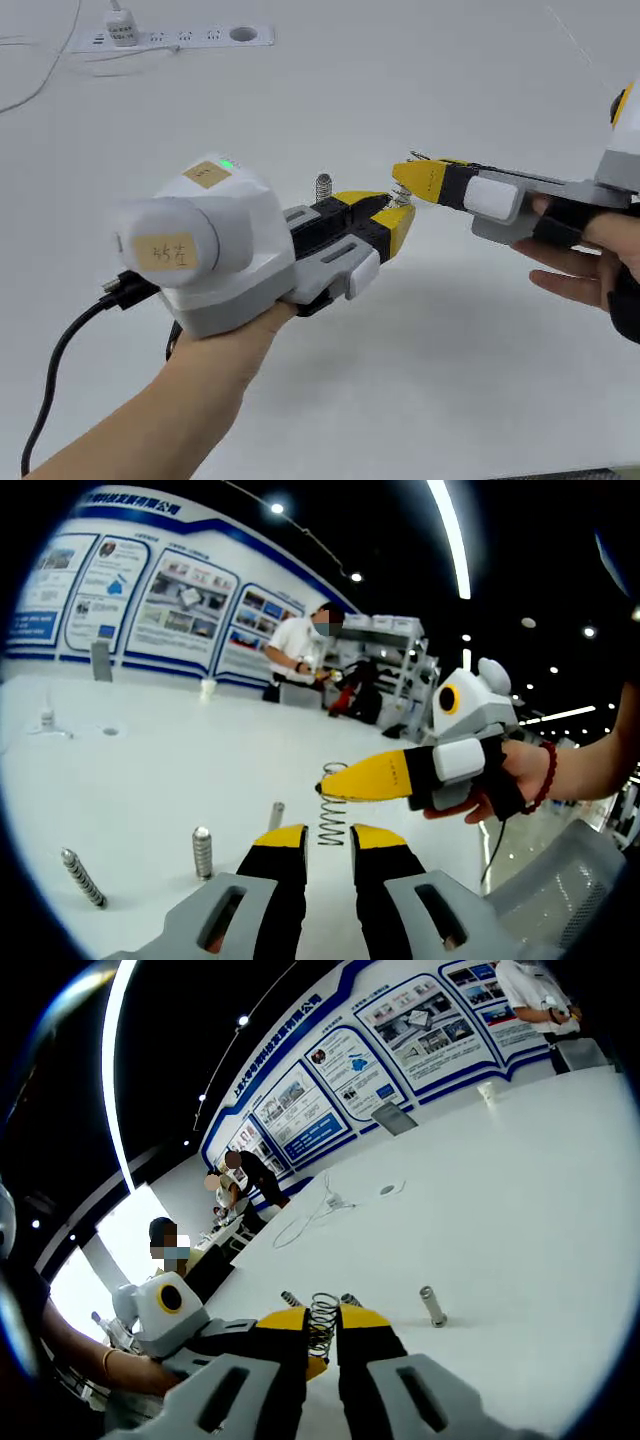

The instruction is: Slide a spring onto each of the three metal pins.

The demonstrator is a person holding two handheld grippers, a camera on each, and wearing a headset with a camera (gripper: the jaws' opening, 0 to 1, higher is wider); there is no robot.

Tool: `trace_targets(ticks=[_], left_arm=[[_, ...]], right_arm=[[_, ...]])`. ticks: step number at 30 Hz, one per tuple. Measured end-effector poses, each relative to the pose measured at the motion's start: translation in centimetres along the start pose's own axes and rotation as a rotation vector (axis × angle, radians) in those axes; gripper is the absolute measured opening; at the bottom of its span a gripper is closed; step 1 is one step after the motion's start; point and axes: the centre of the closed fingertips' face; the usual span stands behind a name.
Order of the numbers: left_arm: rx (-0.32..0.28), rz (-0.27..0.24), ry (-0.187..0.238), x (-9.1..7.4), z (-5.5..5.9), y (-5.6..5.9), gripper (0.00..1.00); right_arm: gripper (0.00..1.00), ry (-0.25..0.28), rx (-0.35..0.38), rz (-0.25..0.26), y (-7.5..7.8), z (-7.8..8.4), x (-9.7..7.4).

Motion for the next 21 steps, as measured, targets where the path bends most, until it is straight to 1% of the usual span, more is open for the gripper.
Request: trace_targets(ticks=[2,5,8,12,15,16,21], left_arm=[[0.010,-0.005,-0.008,-0.1,0.1,-0.1,0.19],[0.029,-0.016,-0.025,-0.2,0.3,-0.3,0.24],[0.062,-0.040,-0.049,-0.4,0.6,-0.6,0.29],[0.097,-0.056,-0.073,-0.7,0.9,-0.8,0.35],[0.113,-0.063,-0.095,-0.9,1.3,-0.9,0.40],[0.122,-0.068,-0.103,-1.0,1.4,-1.0,0.41],[0.157,-0.096,-0.127,-1.6,1.8,-1.5,0.51]], right_arm=[[0.11,0.002,-0.014,0.004,0.0,-0.1,0.0],[0.11,0.007,-0.042,0.011,0.4,-0.5,0.0],[0.11,0.014,-0.079,0.022,0.6,-0.8,0.0],[0.11,0.026,-0.120,0.038,0.9,-1.3,0.1],[0.11,0.033,-0.149,0.053,1.3,-1.8,0.1],[0.11,0.037,-0.171,0.063,1.5,-2.0,0.1],[0.11,0.046,-0.226,0.088,2.3,-2.6,0.3]])
Point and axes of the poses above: the centre of the closed fingertips' face, and the gripper's own axes: x roughly forward along the fingers, y roughly to its right, z roughly out of its underside
